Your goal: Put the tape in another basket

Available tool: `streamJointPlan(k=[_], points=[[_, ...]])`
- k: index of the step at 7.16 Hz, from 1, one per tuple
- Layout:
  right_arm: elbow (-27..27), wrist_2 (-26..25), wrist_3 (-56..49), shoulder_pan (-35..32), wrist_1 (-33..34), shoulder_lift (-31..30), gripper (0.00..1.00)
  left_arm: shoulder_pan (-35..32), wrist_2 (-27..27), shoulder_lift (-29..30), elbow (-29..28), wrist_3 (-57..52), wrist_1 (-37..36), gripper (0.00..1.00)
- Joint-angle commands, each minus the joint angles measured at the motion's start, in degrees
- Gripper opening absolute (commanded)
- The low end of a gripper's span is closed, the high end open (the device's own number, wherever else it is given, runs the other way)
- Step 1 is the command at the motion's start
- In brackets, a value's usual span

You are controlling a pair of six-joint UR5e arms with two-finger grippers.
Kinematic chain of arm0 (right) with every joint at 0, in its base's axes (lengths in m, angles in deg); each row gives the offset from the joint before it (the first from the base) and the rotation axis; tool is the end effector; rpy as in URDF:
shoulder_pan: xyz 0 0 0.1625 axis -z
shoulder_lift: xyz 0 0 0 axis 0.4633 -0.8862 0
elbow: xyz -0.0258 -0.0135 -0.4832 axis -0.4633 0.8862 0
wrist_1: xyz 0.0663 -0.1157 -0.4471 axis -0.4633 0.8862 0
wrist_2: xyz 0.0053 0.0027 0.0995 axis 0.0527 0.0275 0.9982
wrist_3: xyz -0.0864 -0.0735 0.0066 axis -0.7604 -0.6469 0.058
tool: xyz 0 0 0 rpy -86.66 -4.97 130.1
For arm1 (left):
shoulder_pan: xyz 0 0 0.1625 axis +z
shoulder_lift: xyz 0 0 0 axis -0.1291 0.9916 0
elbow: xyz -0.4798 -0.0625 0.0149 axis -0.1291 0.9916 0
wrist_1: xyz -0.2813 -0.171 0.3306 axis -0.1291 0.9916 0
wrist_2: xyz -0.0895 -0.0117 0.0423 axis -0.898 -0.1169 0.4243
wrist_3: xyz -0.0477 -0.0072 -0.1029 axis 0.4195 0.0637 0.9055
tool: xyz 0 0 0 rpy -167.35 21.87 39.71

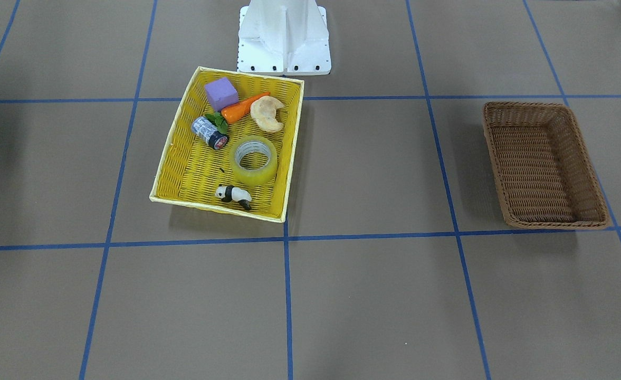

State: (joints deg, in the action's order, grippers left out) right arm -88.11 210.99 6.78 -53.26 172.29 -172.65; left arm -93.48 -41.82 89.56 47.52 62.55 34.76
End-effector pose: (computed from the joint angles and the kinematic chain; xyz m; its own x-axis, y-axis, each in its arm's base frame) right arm -0.0396 -0.5909 0.6618 0.7008 -0.1868 0.6885 0.1253 0.9823 0.1390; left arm -0.0185 -0.5796 0.6619 0.7383 0.2055 -0.6424 -0.0365 0.9632 0.2661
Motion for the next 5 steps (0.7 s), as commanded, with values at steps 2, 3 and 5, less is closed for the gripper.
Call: streamJointPlan(k=[2,3,5], points=[[-0.14,0.27,0.43,0.00,-0.05,0.06,1.00,-0.07,7.82,0.61,1.83,2.47,0.57,1.00],[-0.23,0.27,0.43,0.00,-0.05,0.06,1.00,-0.07,7.47,0.26,1.83,2.82,-0.05,1.00],[-0.58,-0.08,0.43,0.00,-0.05,-0.11,1.00,-0.07,8.08,-1.49,1.91,2.13,1.87,1.00]])
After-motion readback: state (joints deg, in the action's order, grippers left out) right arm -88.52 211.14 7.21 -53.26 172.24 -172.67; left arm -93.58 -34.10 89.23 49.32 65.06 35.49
